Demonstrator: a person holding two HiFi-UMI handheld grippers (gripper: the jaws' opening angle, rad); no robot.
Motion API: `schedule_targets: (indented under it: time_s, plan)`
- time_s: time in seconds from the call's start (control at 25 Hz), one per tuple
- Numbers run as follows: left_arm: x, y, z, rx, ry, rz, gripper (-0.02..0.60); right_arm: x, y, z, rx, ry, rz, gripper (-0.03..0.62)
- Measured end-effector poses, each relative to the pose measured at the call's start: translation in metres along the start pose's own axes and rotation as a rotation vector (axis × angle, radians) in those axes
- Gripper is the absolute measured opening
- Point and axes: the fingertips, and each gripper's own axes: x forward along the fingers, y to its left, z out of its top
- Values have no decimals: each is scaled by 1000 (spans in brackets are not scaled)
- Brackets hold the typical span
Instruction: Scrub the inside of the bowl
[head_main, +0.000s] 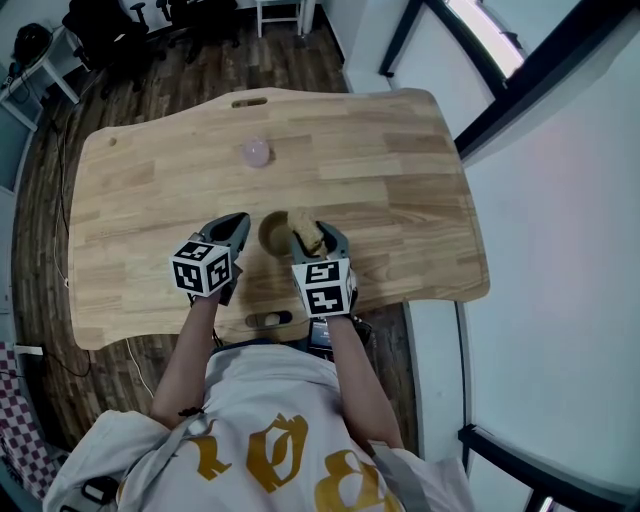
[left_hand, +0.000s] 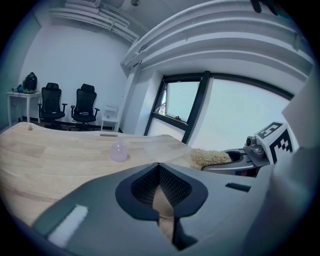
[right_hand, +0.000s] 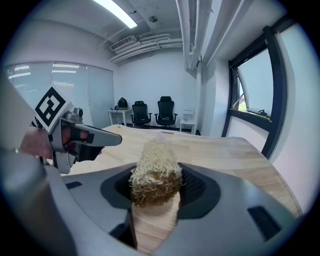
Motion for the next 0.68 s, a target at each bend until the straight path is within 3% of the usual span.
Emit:
schedule_targets:
  time_s: [0.68]
  plan:
    - [12,-15,-7,5,37,-35,3,-8,-14,-5,0,-16,-22,193]
